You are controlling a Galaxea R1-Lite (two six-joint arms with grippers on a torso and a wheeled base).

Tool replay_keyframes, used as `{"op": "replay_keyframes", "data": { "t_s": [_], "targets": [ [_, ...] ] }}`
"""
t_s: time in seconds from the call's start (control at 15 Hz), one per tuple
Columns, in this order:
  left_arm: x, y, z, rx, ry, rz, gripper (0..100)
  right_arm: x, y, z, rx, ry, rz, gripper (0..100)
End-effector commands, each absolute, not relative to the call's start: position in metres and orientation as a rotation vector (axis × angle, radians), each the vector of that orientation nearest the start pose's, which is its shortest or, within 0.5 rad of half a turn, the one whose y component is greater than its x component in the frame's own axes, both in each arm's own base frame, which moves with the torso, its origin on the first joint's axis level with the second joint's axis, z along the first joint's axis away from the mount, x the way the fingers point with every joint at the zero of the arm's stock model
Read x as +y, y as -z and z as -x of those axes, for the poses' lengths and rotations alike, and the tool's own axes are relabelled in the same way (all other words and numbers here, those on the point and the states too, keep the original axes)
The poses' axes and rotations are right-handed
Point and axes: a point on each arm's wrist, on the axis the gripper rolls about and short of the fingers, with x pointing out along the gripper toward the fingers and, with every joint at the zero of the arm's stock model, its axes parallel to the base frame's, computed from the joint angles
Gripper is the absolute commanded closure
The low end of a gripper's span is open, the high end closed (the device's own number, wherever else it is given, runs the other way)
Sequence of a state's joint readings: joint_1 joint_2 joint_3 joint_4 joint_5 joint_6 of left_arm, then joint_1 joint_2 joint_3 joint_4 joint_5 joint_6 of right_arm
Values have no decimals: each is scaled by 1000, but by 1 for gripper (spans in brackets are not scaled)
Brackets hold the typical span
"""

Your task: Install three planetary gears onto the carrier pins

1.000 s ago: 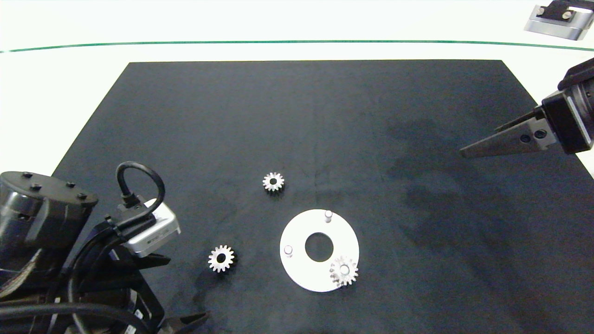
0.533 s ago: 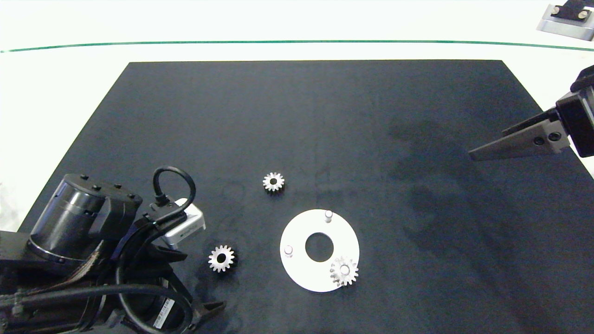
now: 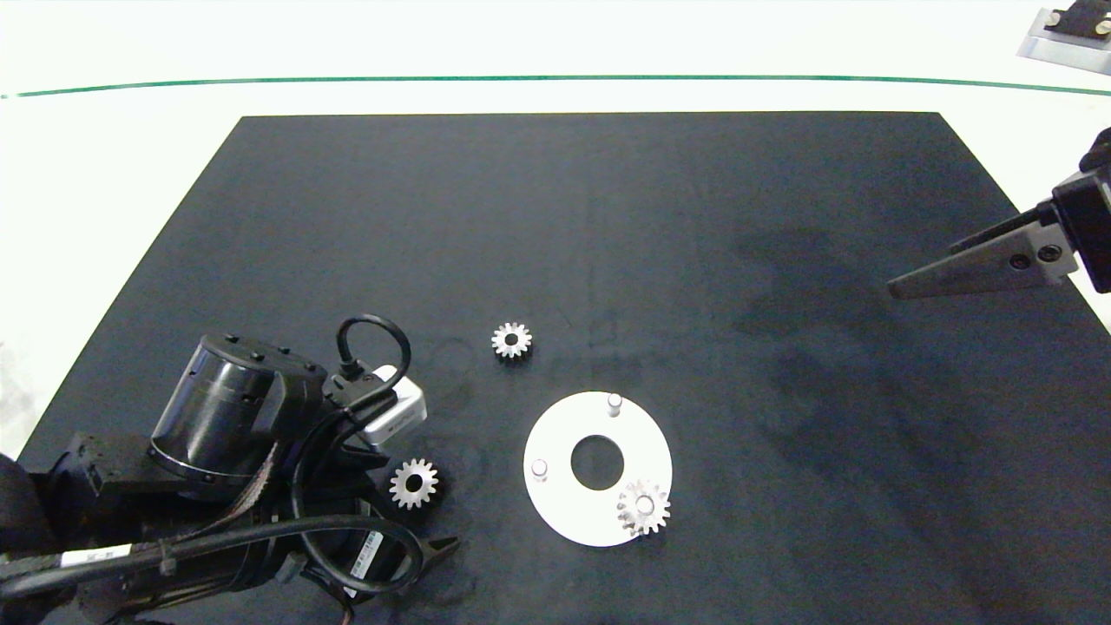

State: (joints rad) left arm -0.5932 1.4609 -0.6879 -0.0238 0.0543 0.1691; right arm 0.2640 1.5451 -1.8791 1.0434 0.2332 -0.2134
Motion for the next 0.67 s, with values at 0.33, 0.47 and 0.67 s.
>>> {"op": "replay_keyframes", "data": {
  "t_s": [0.33, 0.47, 0.67],
  "targets": [
    [-126, -151, -187, 710, 574, -419, 0, 56, -359, -202, 678, -555, 198, 0],
    [-128, -155, -188, 683, 575, -415, 2, 54, -359, -203, 678, -563, 197, 0],
    [-129, -152, -191, 691, 572, -417, 8, 54, -358, -203, 683, -567, 197, 0]
  ]
}}
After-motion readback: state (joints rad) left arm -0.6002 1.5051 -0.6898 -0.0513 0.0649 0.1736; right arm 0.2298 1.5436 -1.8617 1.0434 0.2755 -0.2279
